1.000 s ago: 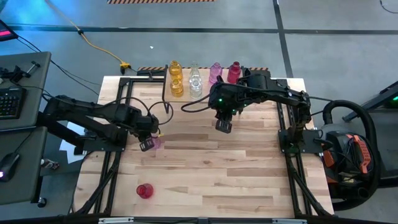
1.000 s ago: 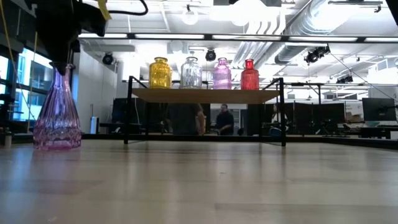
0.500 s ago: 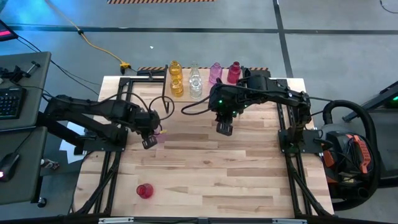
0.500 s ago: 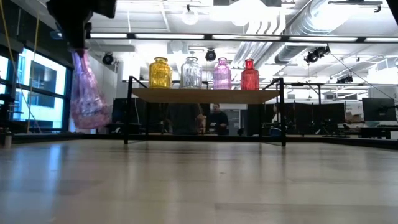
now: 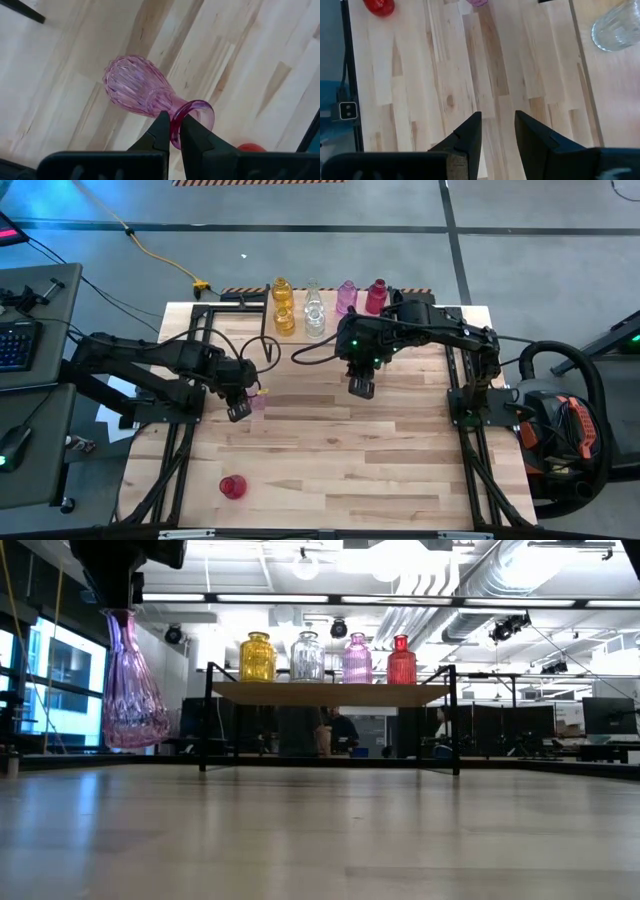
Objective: Sort vases onto shelf
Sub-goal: Put the purple vase on the shelf aligned with the other purple vase
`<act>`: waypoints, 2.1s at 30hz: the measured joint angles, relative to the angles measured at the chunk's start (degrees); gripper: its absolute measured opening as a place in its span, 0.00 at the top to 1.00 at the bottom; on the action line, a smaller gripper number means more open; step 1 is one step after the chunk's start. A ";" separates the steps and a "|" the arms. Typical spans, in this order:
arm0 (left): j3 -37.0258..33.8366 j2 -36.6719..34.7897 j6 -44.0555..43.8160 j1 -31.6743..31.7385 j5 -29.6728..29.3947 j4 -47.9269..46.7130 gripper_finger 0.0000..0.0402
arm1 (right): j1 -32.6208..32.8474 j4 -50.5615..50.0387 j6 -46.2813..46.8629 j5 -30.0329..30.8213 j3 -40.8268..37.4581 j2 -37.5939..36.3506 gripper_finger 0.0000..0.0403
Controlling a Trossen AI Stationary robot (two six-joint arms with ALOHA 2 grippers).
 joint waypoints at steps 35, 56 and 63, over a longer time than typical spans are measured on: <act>18.29 -0.07 20.00 0.00 -1.73 -0.44 0.98 | 2.04 4.04 -1.24 3.59 0.00 6.59 0.75; 18.32 -0.07 24.02 0.00 -1.70 -0.52 0.97 | 2.69 8.83 -5.15 -0.26 0.00 11.91 0.72; 18.32 -0.07 23.66 0.00 -1.69 -0.50 0.97 | 0.42 9.17 1.53 -12.21 -1.30 11.87 0.72</act>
